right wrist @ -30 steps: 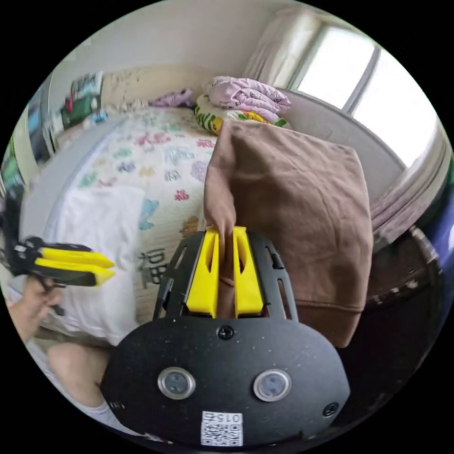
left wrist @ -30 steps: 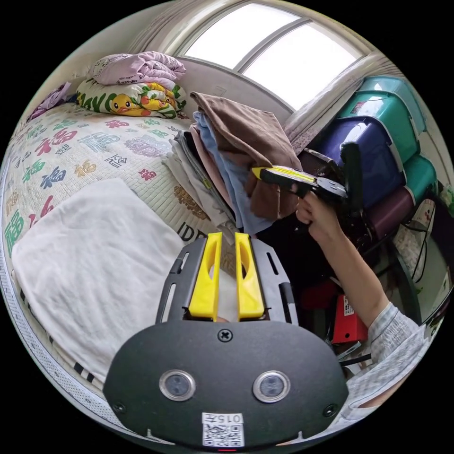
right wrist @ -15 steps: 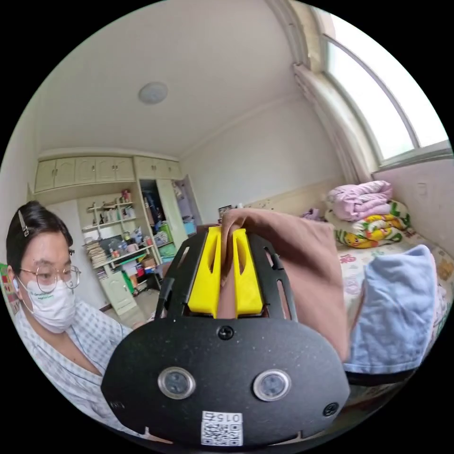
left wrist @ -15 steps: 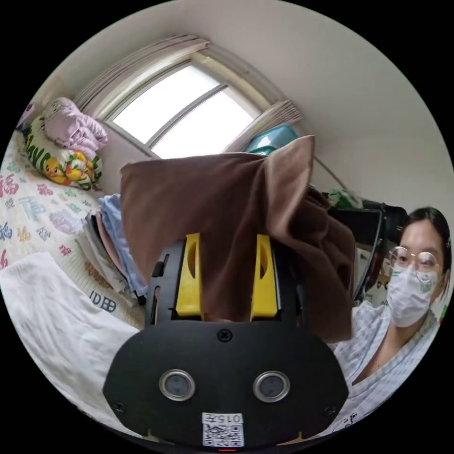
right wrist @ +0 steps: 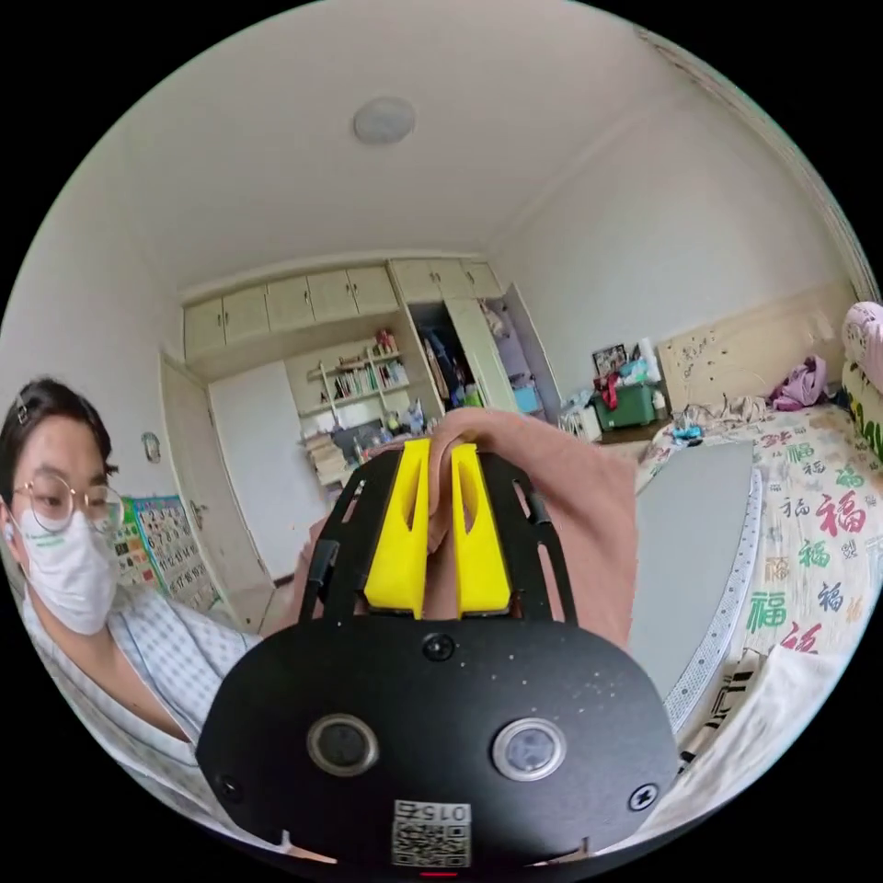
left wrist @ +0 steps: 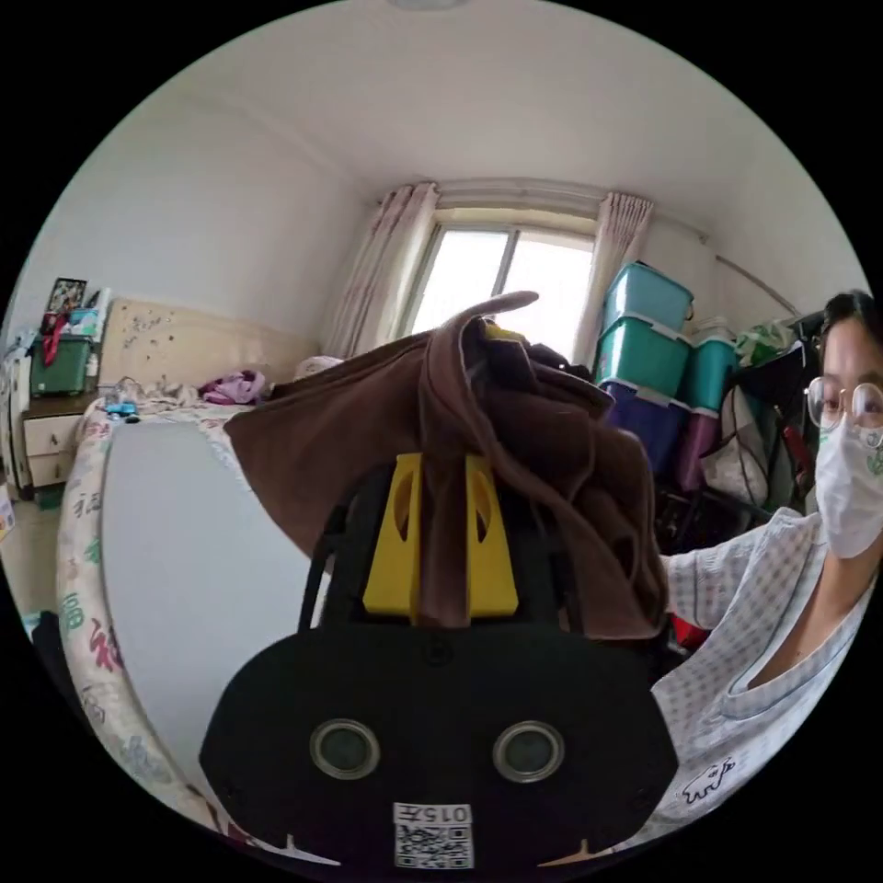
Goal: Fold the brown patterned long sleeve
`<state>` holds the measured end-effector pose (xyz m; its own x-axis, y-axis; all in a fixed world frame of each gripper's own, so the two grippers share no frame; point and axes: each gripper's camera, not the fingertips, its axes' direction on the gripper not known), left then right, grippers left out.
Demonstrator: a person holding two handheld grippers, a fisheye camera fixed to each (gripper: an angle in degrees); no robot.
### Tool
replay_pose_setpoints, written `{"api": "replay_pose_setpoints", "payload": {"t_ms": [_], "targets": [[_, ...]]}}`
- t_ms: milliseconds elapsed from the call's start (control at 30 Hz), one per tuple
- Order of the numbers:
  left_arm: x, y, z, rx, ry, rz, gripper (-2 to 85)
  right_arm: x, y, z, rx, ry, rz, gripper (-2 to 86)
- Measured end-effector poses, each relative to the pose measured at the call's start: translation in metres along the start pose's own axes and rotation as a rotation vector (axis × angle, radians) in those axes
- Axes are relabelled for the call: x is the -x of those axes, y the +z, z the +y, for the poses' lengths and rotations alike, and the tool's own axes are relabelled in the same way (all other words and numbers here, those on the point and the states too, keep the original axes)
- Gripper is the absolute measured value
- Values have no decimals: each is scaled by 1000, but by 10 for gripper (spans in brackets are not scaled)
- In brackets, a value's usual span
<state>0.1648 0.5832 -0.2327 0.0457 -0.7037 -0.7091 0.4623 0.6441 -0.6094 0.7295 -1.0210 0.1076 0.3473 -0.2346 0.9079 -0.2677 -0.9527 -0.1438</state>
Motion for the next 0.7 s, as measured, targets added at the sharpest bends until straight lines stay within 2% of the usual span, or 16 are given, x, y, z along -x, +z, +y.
{"api": "replay_pose_setpoints", "payload": {"t_ms": [100, 200, 300, 367, 433, 600, 700], "targets": [[56, -51, 39, 69, -83, -180, 89, -29, 44, 28, 127, 68, 31, 49], [123, -97, 82, 43, -221, -75, 156, -88, 91, 86, 299, 231, 142, 50], [162, -111, 97, 33, -309, -133, 172, -140, 109, 142, 280, 393, 39, 51], [173, -93, 88, 86, -291, -155, 181, -170, 114, 168, 173, 482, -123, 51], [189, -57, 71, 158, -285, -129, 196, -181, 121, 178, 143, 475, -170, 52], [202, 1, 59, 258, -280, 7, 191, -185, 157, 161, 283, 381, -210, 59], [196, 18, 38, 326, -220, -63, 145, -191, 164, 156, 300, 381, -223, 59]]}}
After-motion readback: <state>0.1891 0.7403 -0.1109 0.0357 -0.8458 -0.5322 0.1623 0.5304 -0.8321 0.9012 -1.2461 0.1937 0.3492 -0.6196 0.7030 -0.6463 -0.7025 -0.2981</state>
